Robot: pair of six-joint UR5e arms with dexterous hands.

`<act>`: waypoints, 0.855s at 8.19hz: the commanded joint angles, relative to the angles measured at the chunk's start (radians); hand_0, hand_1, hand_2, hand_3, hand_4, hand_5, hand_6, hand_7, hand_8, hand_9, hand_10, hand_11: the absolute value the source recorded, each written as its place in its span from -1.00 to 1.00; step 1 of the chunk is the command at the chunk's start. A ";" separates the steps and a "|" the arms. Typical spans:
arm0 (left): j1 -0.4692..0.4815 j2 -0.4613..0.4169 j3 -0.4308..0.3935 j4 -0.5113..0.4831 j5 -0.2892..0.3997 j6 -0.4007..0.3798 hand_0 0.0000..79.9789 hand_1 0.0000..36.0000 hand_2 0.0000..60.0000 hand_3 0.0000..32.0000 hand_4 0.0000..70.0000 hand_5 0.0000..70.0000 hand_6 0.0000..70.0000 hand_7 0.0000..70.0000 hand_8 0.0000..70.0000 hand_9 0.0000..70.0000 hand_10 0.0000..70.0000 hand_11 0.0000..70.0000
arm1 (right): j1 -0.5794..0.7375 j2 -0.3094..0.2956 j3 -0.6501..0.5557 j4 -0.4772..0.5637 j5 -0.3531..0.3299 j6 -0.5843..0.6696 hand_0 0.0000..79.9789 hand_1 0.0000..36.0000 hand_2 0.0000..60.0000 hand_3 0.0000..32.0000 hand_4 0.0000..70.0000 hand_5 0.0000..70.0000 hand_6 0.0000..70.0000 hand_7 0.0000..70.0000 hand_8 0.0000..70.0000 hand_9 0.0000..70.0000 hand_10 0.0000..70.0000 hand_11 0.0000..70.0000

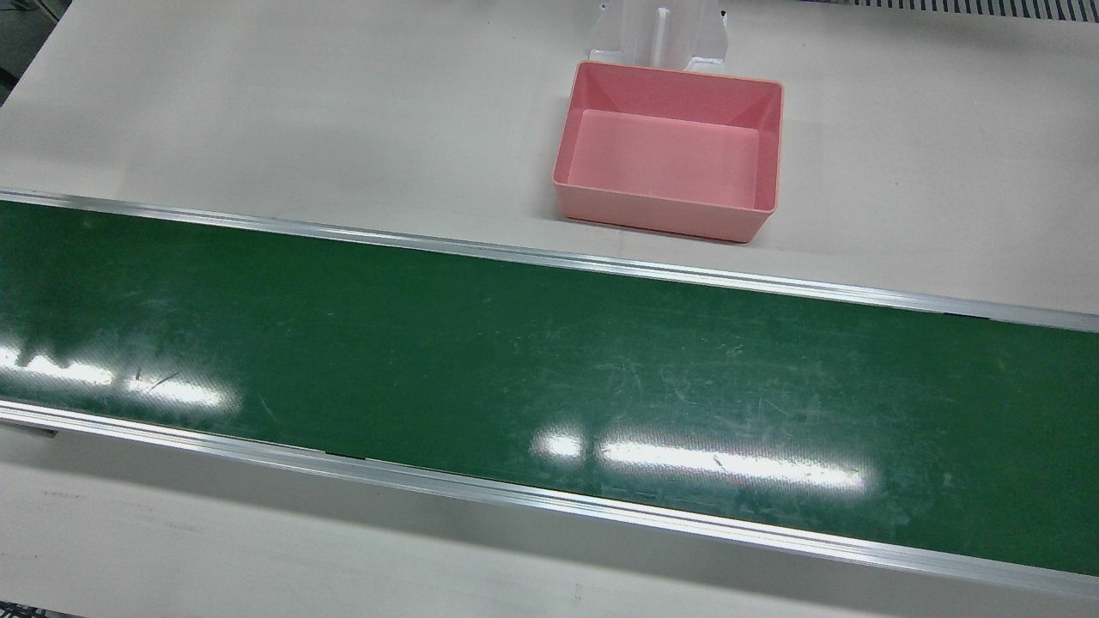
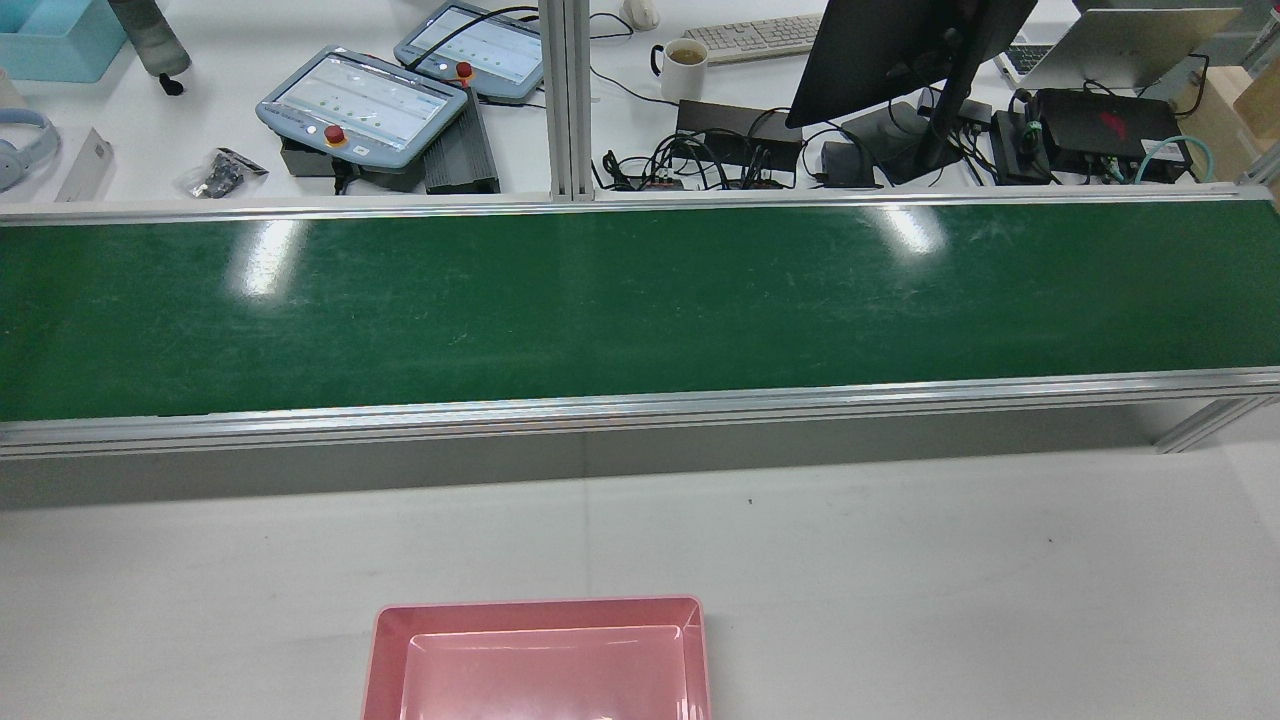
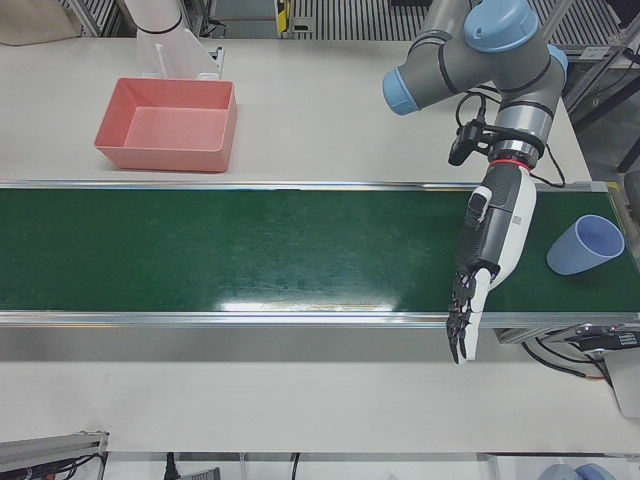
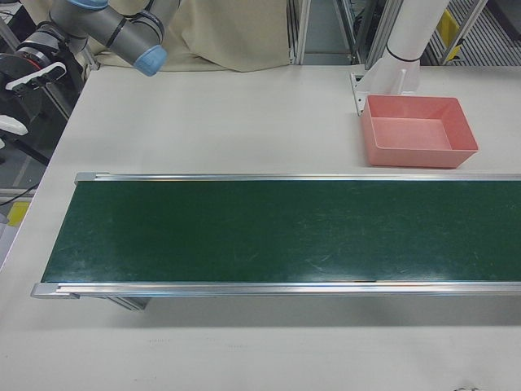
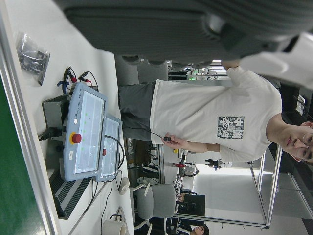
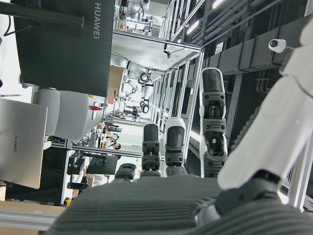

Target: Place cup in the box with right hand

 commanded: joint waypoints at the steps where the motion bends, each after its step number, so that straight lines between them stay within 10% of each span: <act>1: 0.000 0.000 0.000 0.000 0.000 0.000 -1.00 -1.00 -1.00 -1.00 -1.00 -1.00 -1.00 -1.00 -1.00 -1.00 -1.00 -1.00 | -0.016 -0.001 -0.028 -0.004 0.005 0.003 0.20 -1.00 -1.00 -1.00 0.60 -0.96 -0.56 1.00 -0.65 -0.18 -0.93 -0.90; 7: 0.000 0.000 0.000 0.000 0.000 0.000 -1.00 -1.00 -1.00 -1.00 -1.00 -1.00 -1.00 -1.00 -1.00 -1.00 -1.00 -1.00 | -0.021 0.017 -0.085 0.007 0.008 0.004 0.21 -1.00 -1.00 -1.00 0.61 -0.95 -0.54 1.00 -0.61 -0.11 -0.90 -0.86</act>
